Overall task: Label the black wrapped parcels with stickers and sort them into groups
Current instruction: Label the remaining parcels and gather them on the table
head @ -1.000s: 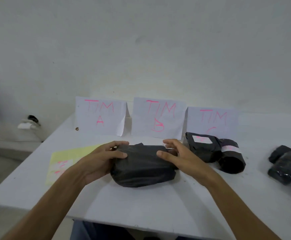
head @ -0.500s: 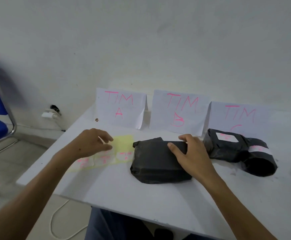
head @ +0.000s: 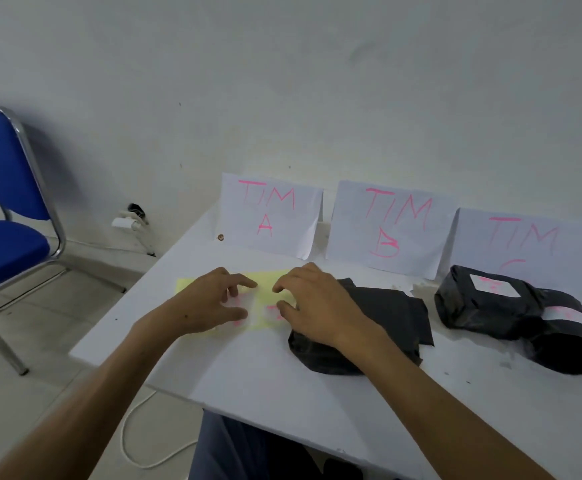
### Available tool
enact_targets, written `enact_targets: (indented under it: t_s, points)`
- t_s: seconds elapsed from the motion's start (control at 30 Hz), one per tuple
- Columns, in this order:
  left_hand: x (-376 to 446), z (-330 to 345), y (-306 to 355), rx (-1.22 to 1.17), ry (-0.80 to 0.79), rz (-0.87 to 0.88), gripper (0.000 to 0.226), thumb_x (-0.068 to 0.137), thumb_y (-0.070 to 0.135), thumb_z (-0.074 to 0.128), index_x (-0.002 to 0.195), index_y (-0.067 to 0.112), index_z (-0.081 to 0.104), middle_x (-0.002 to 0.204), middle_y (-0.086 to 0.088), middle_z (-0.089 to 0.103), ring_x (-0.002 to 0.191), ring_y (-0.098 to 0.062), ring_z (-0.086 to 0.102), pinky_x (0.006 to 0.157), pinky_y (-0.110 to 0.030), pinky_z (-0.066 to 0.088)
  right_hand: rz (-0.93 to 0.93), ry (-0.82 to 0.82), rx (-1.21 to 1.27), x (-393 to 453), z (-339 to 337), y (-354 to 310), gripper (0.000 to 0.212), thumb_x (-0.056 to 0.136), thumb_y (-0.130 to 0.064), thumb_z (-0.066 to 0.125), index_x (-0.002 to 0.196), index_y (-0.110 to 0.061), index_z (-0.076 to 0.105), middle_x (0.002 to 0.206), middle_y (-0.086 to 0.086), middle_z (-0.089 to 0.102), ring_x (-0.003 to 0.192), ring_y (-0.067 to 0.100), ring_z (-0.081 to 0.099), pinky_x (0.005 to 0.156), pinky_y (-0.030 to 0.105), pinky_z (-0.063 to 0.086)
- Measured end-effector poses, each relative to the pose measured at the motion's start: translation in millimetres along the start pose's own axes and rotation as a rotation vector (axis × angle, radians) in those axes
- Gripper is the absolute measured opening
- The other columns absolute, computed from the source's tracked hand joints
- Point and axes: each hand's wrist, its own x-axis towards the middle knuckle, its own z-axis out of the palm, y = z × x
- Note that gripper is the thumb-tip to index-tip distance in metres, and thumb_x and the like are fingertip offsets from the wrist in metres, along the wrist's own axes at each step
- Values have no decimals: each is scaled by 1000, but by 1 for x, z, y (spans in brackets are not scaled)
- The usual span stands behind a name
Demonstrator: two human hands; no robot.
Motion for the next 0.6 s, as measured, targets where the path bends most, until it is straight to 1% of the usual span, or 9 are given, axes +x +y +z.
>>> enact_targets:
  t_s: [0.07, 0.13, 0.23, 0.27, 0.33, 0.43, 0.5, 0.53, 0.6]
  points:
    - [4, -3, 2, 41, -43, 3, 42, 85, 33, 76, 123, 44, 60, 103, 9, 49, 86, -5, 53, 74, -15, 39, -24, -88, -91, 11, 6, -5, 36, 100, -33, 54, 132, -21, 63, 130, -1, 65, 124, 22, 50, 104, 36, 40]
    - [6, -6, 3, 46, -63, -2, 40, 83, 34, 77, 118, 44, 60, 104, 8, 48, 88, -6, 53, 79, -20, 43, -21, -157, -152, 19, 11, -9, 35, 100, -32, 51, 131, -20, 64, 128, 1, 66, 120, 26, 53, 102, 39, 40]
    - [8, -8, 3, 15, -58, 2, 36, 80, 31, 79, 110, 39, 61, 107, 7, 48, 95, -8, 53, 86, -27, 46, 11, -208, -165, 25, 12, -9, 33, 101, -31, 50, 129, -21, 66, 126, 2, 64, 117, 26, 56, 109, 41, 35]
    - [8, -7, 2, -3, -39, 15, 34, 80, 27, 79, 108, 36, 62, 108, 6, 50, 98, -9, 53, 87, -28, 46, 18, -220, -158, 26, 12, -9, 33, 101, -30, 50, 129, -21, 66, 128, 2, 64, 118, 26, 56, 112, 42, 33]
    - [8, -4, 0, -69, 51, 51, 25, 81, 16, 75, 96, 33, 64, 107, 6, 56, 100, -8, 56, 84, -28, 45, 28, -239, -133, 27, 10, -7, 35, 101, -29, 51, 134, -23, 64, 133, 1, 62, 122, 26, 55, 114, 42, 31]
    - [5, -2, -4, -201, 204, 54, 26, 83, 4, 69, 80, 30, 65, 91, 10, 69, 90, -4, 65, 82, -34, 53, 37, -248, -80, 26, 7, -6, 39, 102, -31, 52, 140, -25, 60, 137, -1, 59, 125, 25, 53, 110, 36, 34]
    - [4, -4, -4, -295, 232, 38, 26, 84, 1, 66, 79, 26, 66, 86, 12, 73, 85, -5, 69, 84, -34, 56, 43, -245, -52, 27, 6, -5, 40, 101, -35, 53, 138, -25, 61, 136, -2, 60, 124, 24, 54, 103, 34, 38]
    - [3, -5, -3, -343, 240, 34, 25, 85, 0, 64, 80, 25, 67, 85, 10, 74, 83, -6, 71, 85, -37, 57, 50, -245, -36, 27, 5, -4, 40, 100, -38, 54, 138, -25, 62, 135, -3, 61, 125, 24, 54, 101, 34, 40]
    - [0, -8, 1, -453, 282, 39, 22, 87, 1, 63, 83, 22, 68, 83, 4, 75, 81, -19, 72, 84, -47, 55, 74, -260, 12, 27, 4, -4, 44, 98, -46, 56, 137, -27, 62, 138, -5, 60, 128, 20, 53, 102, 35, 42]
